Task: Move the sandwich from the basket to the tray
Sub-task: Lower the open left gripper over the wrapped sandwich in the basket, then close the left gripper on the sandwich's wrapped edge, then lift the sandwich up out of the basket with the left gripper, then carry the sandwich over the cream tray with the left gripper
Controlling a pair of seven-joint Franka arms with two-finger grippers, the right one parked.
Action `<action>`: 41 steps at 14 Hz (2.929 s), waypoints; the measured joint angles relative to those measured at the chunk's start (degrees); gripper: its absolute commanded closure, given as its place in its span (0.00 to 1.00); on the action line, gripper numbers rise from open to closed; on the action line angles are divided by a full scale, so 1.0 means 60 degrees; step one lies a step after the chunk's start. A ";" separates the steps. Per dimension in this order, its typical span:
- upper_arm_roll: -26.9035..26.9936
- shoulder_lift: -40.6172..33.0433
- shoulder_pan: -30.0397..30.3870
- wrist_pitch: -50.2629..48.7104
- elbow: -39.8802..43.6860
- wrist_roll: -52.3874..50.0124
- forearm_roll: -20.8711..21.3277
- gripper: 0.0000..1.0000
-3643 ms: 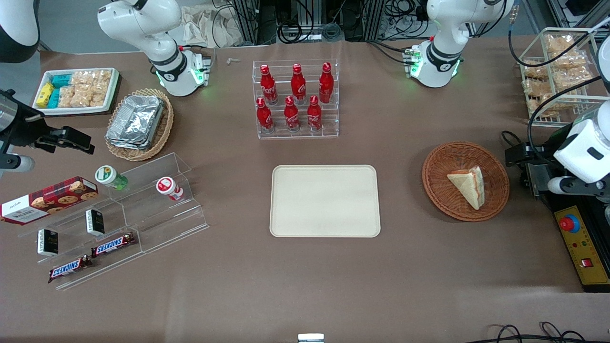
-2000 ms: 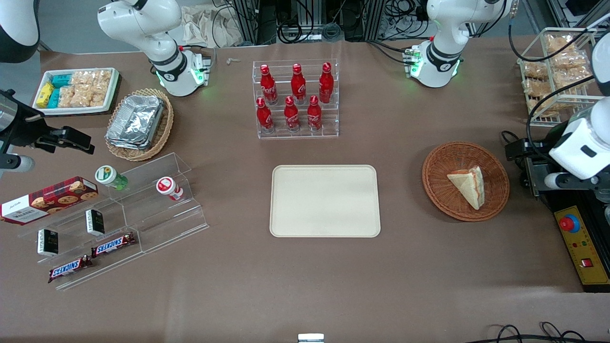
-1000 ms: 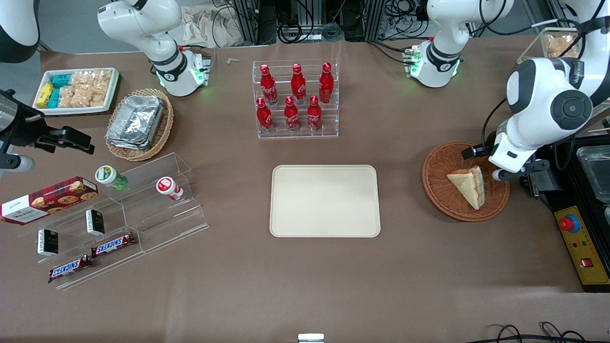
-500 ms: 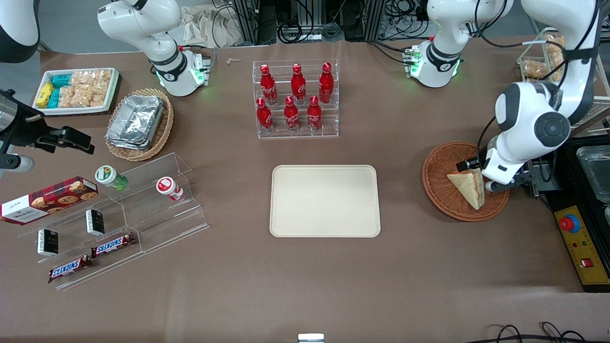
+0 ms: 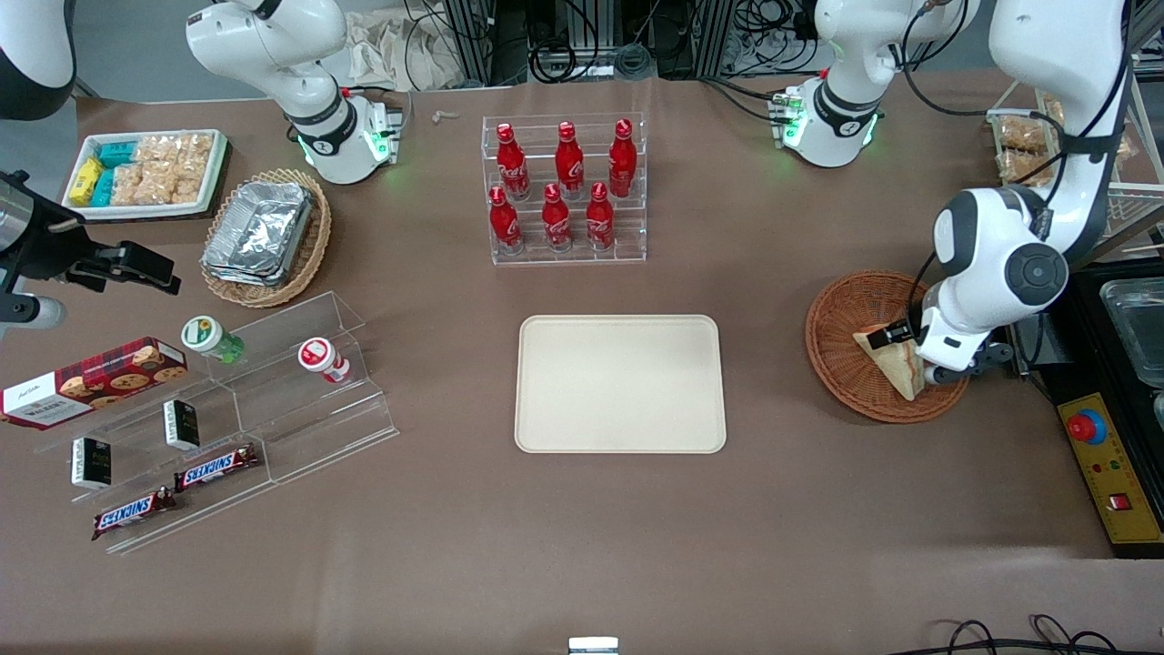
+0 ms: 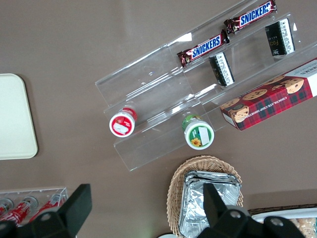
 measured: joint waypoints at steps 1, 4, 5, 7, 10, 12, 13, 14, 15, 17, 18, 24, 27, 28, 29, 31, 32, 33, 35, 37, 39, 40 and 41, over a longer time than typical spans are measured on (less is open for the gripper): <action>0.0013 0.0160 0.0007 0.0133 -0.0008 -0.0088 -0.0006 0.37; 0.0008 0.0317 0.0005 0.0251 -0.0002 -0.0626 -0.0006 0.80; -0.0004 0.0308 -0.0006 0.0250 0.0017 -0.0744 -0.0006 0.88; -0.0027 0.0282 -0.0025 0.0176 0.0086 -0.0847 -0.0006 0.95; -0.0074 0.0198 -0.0036 -0.0947 0.0664 -0.0982 -0.0003 0.96; -0.0152 0.0049 -0.0119 -0.2069 0.1393 -0.1168 0.0001 0.96; -0.0192 -0.0021 -0.0199 -0.2715 0.1829 -0.1261 0.0001 0.96; -0.0245 -0.0081 -0.0256 -0.3416 0.2336 -0.1317 0.0002 0.96; -0.0311 -0.0130 -0.0287 -0.4164 0.2920 -0.1332 0.0002 0.96; -0.0398 -0.0202 -0.0297 -0.5610 0.4191 -0.1332 0.0002 0.96; -0.0421 -0.0224 -0.0298 -0.6204 0.4808 -0.1309 0.0001 0.96; -0.0601 -0.0266 -0.0301 -0.8109 0.7000 -0.0692 -0.0004 0.96; -0.0886 -0.0237 -0.0307 -0.8138 0.7053 -0.0677 -0.0007 0.96; -0.1013 -0.0224 -0.0311 -0.8138 0.7057 -0.0677 -0.0008 0.99; -0.1178 -0.0218 -0.0312 -0.8138 0.7080 -0.0640 -0.0008 0.99; -0.1698 -0.0212 -0.0316 -0.8138 0.7162 -0.0459 -0.0006 0.99; -0.2008 -0.0203 -0.0326 -0.8139 0.7188 -0.0419 -0.0004 0.99; -0.2324 -0.0187 -0.0347 -0.8141 0.7197 -0.0406 -0.0004 0.99; -0.2822 -0.0103 -0.0482 -0.8142 0.7198 -0.0406 -0.0001 0.93; -0.2987 0.0035 -0.0801 -0.8133 0.7200 -0.0406 0.0029 0.97; -0.3013 0.0280 -0.1231 -0.7994 0.7202 -0.0440 0.0040 1.00; -0.3022 0.0445 -0.1439 -0.7744 0.7202 -0.0579 0.0038 1.00; -0.3030 0.0621 -0.1630 -0.7429 0.7202 -0.0798 0.0037 1.00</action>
